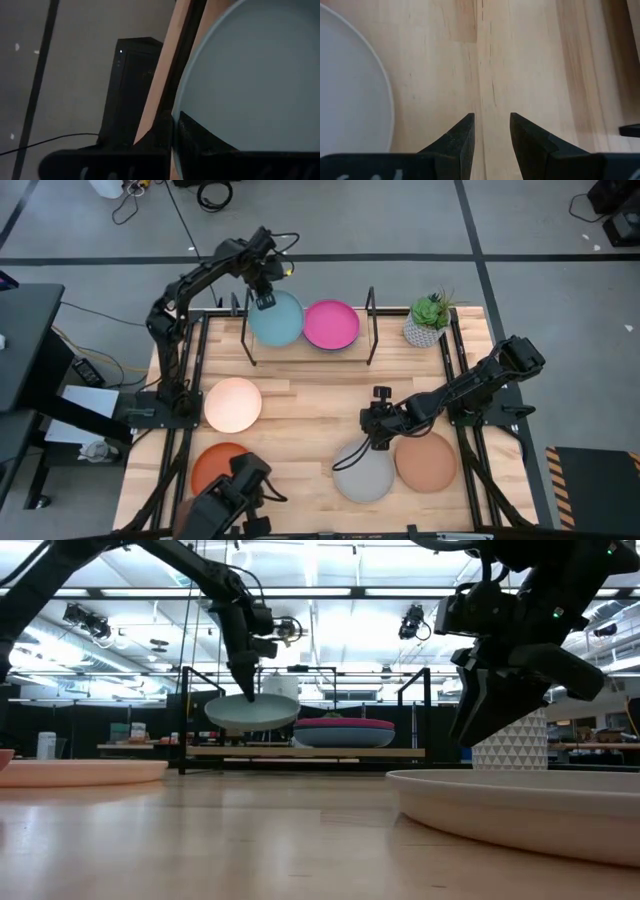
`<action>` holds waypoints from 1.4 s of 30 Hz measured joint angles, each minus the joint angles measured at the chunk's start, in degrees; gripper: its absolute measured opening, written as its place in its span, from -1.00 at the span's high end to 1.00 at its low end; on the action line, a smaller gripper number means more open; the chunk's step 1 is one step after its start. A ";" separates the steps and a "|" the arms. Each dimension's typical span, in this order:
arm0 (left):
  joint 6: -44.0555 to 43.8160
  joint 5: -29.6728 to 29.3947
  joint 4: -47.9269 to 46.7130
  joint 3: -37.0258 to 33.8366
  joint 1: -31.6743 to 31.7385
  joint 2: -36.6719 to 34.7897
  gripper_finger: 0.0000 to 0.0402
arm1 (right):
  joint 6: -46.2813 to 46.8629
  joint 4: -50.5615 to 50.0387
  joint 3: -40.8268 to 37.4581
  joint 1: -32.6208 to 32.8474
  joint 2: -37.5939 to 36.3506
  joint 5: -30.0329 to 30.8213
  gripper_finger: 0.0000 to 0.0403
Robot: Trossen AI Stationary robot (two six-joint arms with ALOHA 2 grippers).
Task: Place and stack plates onto a shelf
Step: Put the light blue plate on the shelf
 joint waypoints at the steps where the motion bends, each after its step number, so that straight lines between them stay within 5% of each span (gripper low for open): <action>1: 0.56 0.21 -0.06 0.00 0.20 0.55 0.92 | 0.00 0.00 0.00 0.00 0.01 0.00 0.35; 16: 11.49 -0.31 0.19 -0.07 -0.64 2.35 0.91 | -0.15 0.20 0.00 -0.02 0.01 -0.03 0.35; 31: 11.17 0.78 0.89 -0.11 -1.55 5.22 0.90 | -0.90 0.93 0.00 0.00 0.01 0.31 0.35; 42: 9.94 0.74 0.92 -0.11 -2.50 5.22 0.63 | -0.80 1.18 0.00 0.00 0.01 0.20 0.35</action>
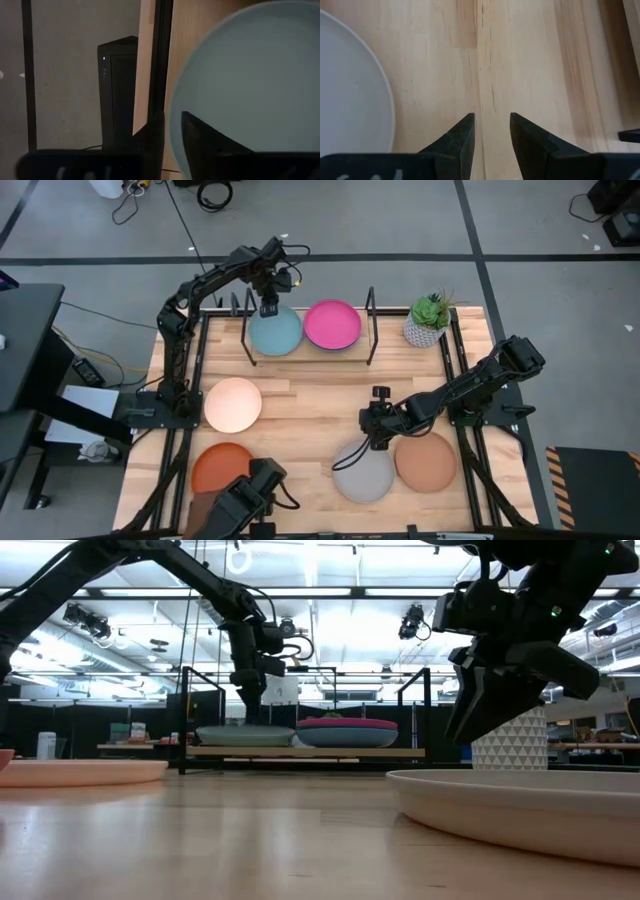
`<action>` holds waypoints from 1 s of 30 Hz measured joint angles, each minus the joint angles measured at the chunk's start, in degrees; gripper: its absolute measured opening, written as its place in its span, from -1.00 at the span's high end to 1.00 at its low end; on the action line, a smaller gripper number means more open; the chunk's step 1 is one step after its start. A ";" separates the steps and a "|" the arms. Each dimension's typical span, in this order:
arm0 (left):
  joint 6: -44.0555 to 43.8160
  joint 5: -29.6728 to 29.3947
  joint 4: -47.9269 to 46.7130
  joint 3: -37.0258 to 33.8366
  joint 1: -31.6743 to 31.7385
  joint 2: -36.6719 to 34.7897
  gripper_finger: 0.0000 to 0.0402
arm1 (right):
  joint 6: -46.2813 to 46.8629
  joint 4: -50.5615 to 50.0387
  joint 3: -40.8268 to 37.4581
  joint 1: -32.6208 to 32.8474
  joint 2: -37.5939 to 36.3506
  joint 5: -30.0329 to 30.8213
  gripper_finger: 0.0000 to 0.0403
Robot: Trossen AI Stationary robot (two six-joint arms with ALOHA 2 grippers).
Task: Place and stack plates onto a shelf
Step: Put the light blue plate on the shelf
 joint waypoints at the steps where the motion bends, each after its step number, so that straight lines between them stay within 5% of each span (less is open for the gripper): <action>1: 0.02 0.00 0.09 0.00 -0.04 0.00 0.59 | -0.07 0.02 0.00 0.00 0.00 0.00 0.35; 8: -2.19 -2.22 0.72 0.02 -1.40 -0.27 0.41 | -0.14 -0.02 0.00 0.00 0.00 -0.20 0.35; 18: -15.34 -0.11 -14.89 0.02 -11.38 -0.79 0.46 | -5.85 0.00 0.00 -0.04 0.00 3.04 0.35; 24: -24.23 -10.22 -7.93 -2.39 -17.15 -0.83 0.47 | -6.33 -0.04 0.00 0.76 0.00 3.42 0.35; 30: -21.02 -11.22 -0.86 -8.18 -18.44 -0.74 0.47 | -5.19 -0.53 0.00 3.70 0.00 4.79 0.35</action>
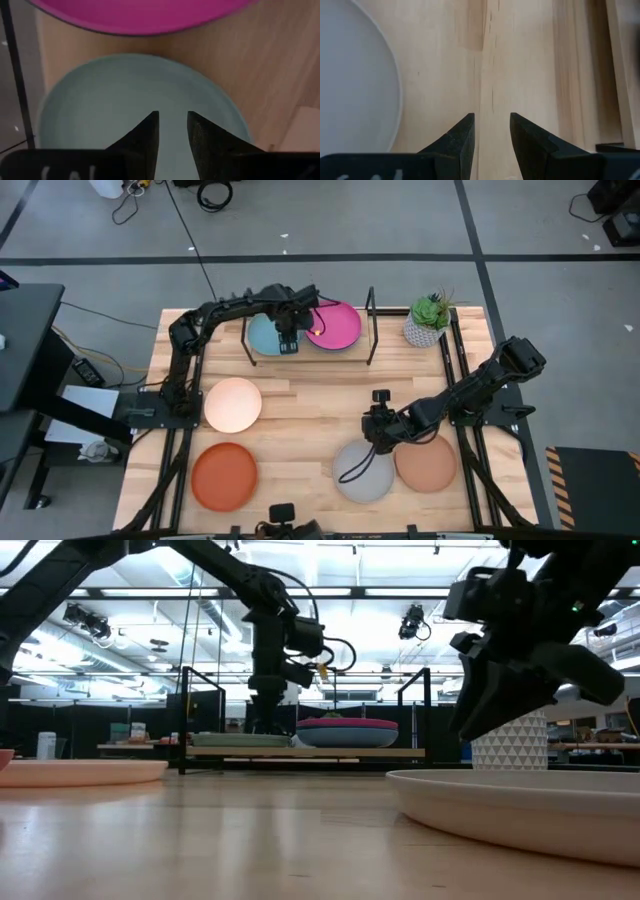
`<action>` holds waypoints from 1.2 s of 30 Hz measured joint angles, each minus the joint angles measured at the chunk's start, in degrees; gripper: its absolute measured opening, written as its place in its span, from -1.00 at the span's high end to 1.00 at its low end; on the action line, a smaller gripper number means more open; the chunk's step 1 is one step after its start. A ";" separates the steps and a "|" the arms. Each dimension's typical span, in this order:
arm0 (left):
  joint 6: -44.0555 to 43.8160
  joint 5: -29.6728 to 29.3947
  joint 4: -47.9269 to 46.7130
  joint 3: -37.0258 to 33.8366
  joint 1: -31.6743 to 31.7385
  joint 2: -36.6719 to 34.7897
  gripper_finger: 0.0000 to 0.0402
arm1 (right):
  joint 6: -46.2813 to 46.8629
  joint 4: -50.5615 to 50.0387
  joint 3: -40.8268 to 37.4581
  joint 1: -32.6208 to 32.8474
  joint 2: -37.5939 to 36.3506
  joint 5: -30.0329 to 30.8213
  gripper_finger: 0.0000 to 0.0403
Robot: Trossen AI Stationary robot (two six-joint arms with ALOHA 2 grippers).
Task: Place and stack plates onto a shelf
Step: Put the light blue plate on the shelf, then stack the peach plate on top of the light blue plate on the shelf
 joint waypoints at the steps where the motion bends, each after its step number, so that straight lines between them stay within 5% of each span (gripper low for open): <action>1: 0.04 -0.10 0.68 -0.34 0.08 0.00 0.47 | 0.06 0.02 0.00 0.28 0.00 0.18 0.35; 24: 0.04 5.65 12.42 -3.51 1.15 -0.07 0.47 | 2.14 -0.48 0.00 0.51 0.00 0.15 0.35; 31: -2.57 6.90 -2.27 0.48 0.16 -0.07 0.47 | 1.81 -0.52 -0.01 0.50 0.00 0.08 0.35; 36: -9.35 15.39 -7.28 1.85 -4.56 -1.97 0.47 | 1.41 -0.62 -0.02 0.30 0.00 2.19 0.35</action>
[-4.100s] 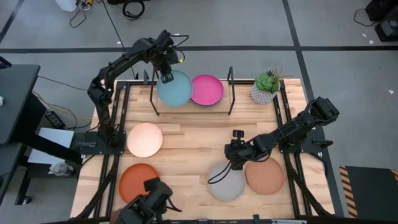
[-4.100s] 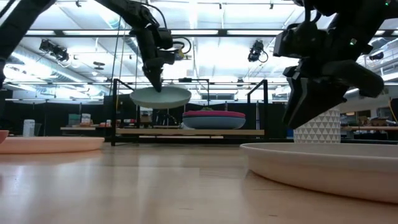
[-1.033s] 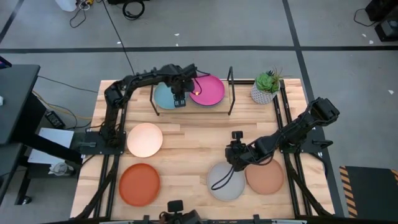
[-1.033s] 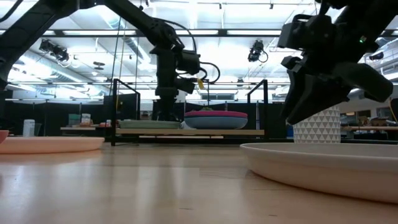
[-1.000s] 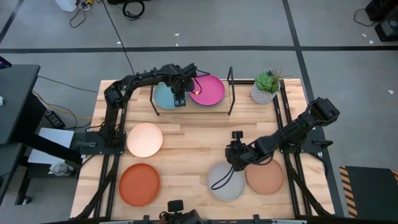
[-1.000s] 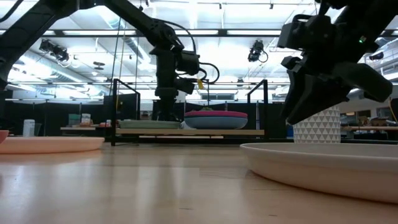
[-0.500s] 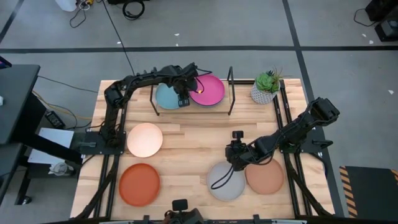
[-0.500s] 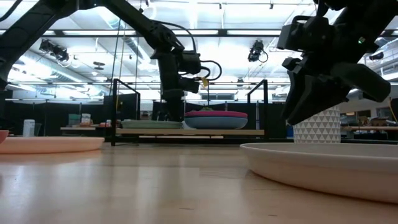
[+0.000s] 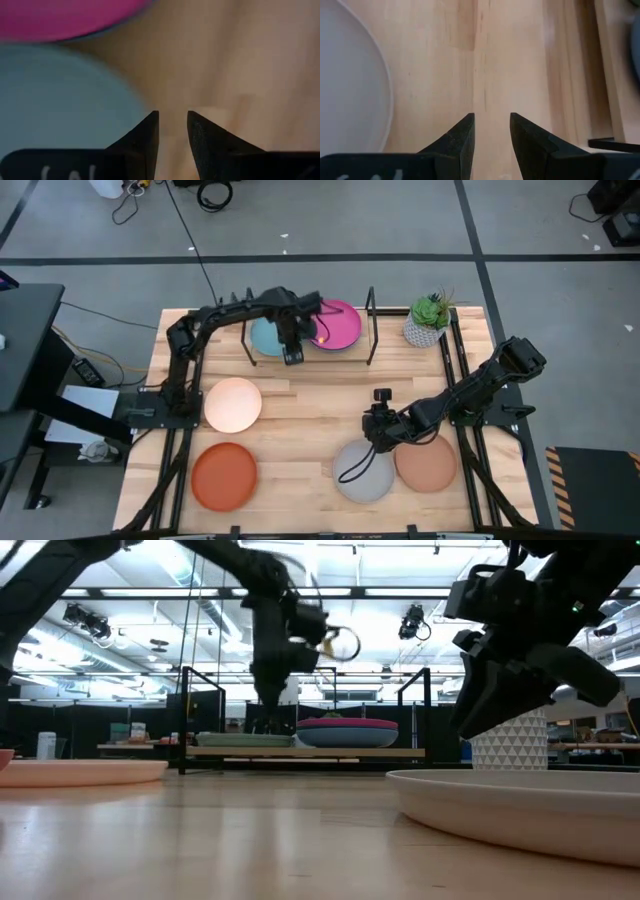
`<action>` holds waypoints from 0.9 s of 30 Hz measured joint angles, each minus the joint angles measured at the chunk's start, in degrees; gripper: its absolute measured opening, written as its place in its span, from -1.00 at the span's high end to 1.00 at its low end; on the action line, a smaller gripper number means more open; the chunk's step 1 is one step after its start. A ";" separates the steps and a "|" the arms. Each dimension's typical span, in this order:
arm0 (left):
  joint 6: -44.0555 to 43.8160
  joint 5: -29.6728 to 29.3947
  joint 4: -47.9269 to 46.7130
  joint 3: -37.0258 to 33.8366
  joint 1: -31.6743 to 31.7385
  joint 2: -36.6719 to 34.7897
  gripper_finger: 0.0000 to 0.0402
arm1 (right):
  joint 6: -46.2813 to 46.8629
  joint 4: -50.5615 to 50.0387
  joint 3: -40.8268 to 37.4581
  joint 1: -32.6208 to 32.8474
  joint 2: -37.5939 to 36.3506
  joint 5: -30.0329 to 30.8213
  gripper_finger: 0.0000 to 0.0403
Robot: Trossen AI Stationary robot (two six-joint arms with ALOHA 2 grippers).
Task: Place and stack plates onto a shelf
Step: Stack the peach plate on top of the light blue plate on the shelf
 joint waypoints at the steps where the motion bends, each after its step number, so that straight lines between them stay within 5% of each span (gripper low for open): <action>1: -1.61 1.02 -0.68 0.10 -1.63 -0.36 0.47 | -0.21 -0.10 0.00 0.00 0.00 0.26 0.35; 8: -8.31 1.26 -6.01 -0.88 -16.61 -0.94 0.47 | 0.40 0.64 -0.32 0.55 -0.01 1.31 0.35; 16: -15.84 -4.94 -5.15 -7.77 -33.12 -0.94 0.47 | -3.03 15.49 -9.29 1.18 -0.02 3.36 0.35; 27: -37.02 -11.82 5.92 -25.20 -40.78 -14.35 0.47 | -5.49 27.22 -12.45 1.31 -0.02 3.35 0.35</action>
